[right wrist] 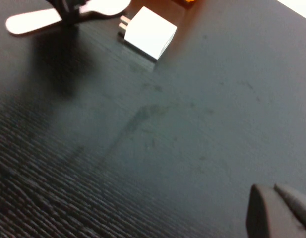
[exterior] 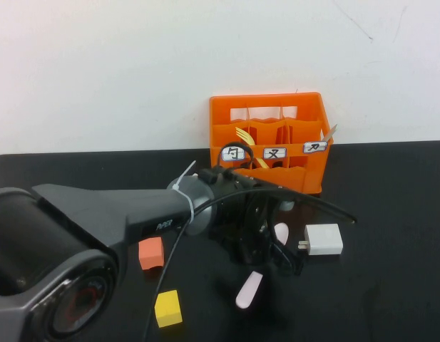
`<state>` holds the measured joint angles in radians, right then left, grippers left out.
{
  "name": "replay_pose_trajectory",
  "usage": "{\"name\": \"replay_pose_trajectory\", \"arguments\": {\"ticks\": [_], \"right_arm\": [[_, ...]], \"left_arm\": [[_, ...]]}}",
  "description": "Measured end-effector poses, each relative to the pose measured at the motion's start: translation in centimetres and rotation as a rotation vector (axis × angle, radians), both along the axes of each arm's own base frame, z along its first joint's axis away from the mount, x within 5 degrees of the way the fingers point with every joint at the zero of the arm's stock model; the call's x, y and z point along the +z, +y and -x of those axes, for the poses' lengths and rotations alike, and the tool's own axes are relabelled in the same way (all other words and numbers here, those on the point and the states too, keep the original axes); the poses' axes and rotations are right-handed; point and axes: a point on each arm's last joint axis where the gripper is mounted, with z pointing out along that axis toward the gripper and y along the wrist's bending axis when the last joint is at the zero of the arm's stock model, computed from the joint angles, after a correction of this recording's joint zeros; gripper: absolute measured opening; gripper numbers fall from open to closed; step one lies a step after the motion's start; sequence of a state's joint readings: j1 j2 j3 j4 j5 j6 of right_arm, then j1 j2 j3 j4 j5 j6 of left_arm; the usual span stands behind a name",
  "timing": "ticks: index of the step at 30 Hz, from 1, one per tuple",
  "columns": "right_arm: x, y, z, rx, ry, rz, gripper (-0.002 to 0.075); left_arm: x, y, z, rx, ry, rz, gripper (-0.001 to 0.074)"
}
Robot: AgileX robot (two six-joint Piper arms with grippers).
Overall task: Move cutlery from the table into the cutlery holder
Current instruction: Pick up the spoon, then place the spoon on the box
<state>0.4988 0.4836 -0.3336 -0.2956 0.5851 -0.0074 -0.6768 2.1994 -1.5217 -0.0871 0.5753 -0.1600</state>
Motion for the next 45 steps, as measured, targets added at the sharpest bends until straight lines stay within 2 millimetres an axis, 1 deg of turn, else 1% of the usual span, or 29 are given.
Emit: {"name": "replay_pose_trajectory", "arguments": {"ticks": [2,4,8,17,20,23,26,29,32,36,39,41,45], "right_arm": [[0.0,0.0,0.0,0.000,0.000,0.000,-0.0002],[0.0,0.0,0.0,0.001,0.000,0.002,-0.0002],[0.0,0.0,0.0,0.001,0.000,0.002,-0.0002],[0.0,0.0,0.0,0.002,-0.004,0.000,-0.0002],[0.0,0.0,0.0,0.002,-0.003,-0.002,-0.0002],[0.0,0.0,0.0,0.002,-0.002,-0.003,-0.0002],[0.0,0.0,0.0,0.002,-0.001,-0.004,-0.0002],[0.0,0.0,0.0,0.002,-0.001,-0.004,-0.0002],[0.0,0.0,0.0,0.002,-0.001,-0.004,-0.0002],[0.0,0.0,0.0,0.002,-0.001,-0.004,-0.0002],[0.0,0.0,0.0,0.002,-0.002,-0.005,-0.0002],[0.0,0.0,0.0,0.002,-0.002,-0.005,-0.0002],[0.0,0.0,0.0,0.002,-0.002,-0.005,-0.0002]], "left_arm": [[0.7,0.3,0.4,0.000,0.022,-0.014,0.0116],[1.9,0.5,0.6,0.000,0.019,-0.010,0.0116],[5.7,0.8,1.1,-0.003,-0.021,0.024,0.0116],[13.1,2.1,2.4,-0.010,-0.160,0.113,0.0116],[15.4,3.2,1.7,0.049,-0.247,0.185,0.0115],[17.2,5.4,-0.2,0.168,-0.344,0.278,0.0115],[18.2,7.8,-2.4,0.274,-0.444,0.353,0.0115],[18.6,10.0,-4.4,0.359,-0.544,0.424,0.0115],[19.1,11.3,-5.9,0.407,-0.641,0.489,0.0115],[19.4,11.5,-6.8,0.421,-0.742,0.555,0.0113],[19.0,11.3,-7.4,0.420,-0.788,0.584,0.0113],[18.3,11.2,-8.0,0.422,-0.810,0.600,0.0113],[15.8,10.7,-9.2,0.424,-0.831,0.610,0.0113]]}}
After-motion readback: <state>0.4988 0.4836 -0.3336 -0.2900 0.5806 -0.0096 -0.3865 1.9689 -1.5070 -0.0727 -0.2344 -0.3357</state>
